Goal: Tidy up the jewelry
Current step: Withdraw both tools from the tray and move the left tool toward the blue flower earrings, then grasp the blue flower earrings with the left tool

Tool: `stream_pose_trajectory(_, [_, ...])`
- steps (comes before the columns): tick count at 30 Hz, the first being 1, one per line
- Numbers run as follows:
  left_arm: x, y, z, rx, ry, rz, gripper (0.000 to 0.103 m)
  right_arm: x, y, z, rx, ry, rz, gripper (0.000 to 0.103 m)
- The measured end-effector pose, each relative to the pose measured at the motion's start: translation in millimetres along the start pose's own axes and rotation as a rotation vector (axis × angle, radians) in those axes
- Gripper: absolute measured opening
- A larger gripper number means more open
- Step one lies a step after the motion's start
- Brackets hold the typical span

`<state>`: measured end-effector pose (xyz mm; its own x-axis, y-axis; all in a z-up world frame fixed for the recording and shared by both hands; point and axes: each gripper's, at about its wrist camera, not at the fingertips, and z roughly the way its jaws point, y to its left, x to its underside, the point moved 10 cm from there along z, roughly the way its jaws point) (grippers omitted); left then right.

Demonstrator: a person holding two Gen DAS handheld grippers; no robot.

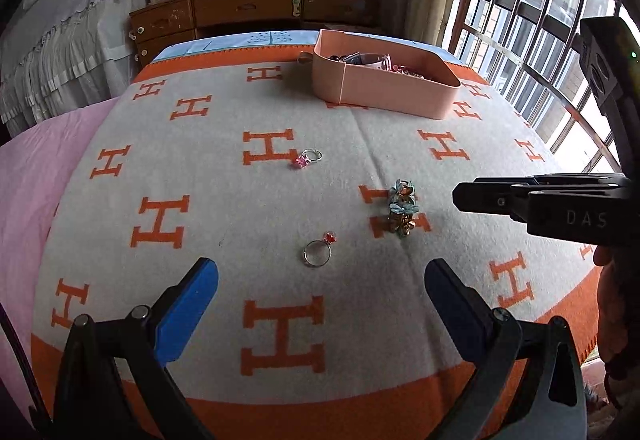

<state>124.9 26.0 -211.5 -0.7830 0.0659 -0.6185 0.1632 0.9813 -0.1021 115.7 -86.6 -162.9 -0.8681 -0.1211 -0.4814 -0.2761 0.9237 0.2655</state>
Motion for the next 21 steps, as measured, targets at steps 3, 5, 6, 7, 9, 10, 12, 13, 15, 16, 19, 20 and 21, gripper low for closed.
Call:
stream_pose_trajectory(3, [-3.3,-4.3,4.6,-0.001,-0.007,0.005,0.102,-1.2,-6.4,-1.8,0.003,-0.011,0.021,0.026])
stream_pose_trajectory(5, [-6.5,-5.4,7.6,-0.007,-0.012,0.0,0.102,-0.7,-12.1,-2.3,-0.001,-0.016,0.041,0.026])
stream_pose_trajectory(6, [-8.1,-6.1,9.1,-0.007,-0.014,-0.004,0.101,-0.5,-14.9,-2.7,-0.003,-0.019,0.05,0.026])
stream_pose_trajectory(7, [-9.3,-7.0,10.3,-0.006,-0.013,-0.006,0.1,-0.5,-17.6,-3.1,-0.005,-0.022,0.059,0.026])
stream_pose_trajectory(9, [-11.2,-11.6,15.1,0.003,-0.003,0.0,0.097,-0.1,-22.1,-2.5,-0.014,-0.026,0.075,0.026])
stream_pose_trajectory(10, [-12.4,-14.1,17.7,0.004,0.0,0.002,0.095,0.1,-24.5,-1.6,-0.018,-0.027,0.082,0.026])
stream_pose_trajectory(12, [-14.6,-18.8,23.3,0.006,0.007,0.003,0.092,1.6,-28.0,0.2,-0.025,-0.025,0.093,0.026])
stream_pose_trajectory(13, [-15.5,-21.2,26.4,0.009,0.014,0.0,0.09,2.5,-29.2,0.9,-0.029,-0.024,0.097,0.026])
stream_pose_trajectory(15, [-16.6,-25.1,32.1,0.01,0.025,-0.008,0.083,3.4,-31.9,1.9,-0.034,-0.023,0.101,0.026])
stream_pose_trajectory(16, [-17.1,-27.1,34.9,0.012,0.032,-0.012,0.079,3.4,-33.1,2.2,-0.035,-0.024,0.101,0.026])
stream_pose_trajectory(19, [-17.9,-30.4,42.1,-0.007,0.048,-0.02,0.072,2.6,-37.0,1.1,-0.039,-0.031,0.103,0.026])
stream_pose_trajectory(20, [-18.9,-31.5,42.9,-0.017,0.044,-0.016,0.069,2.6,-38.8,0.4,-0.04,-0.034,0.105,0.026])
stream_pose_trajectory(21, [-19.5,-33.3,43.4,-0.019,0.045,-0.013,0.064,2.6,-40.1,0.0,-0.04,-0.036,0.106,0.026])
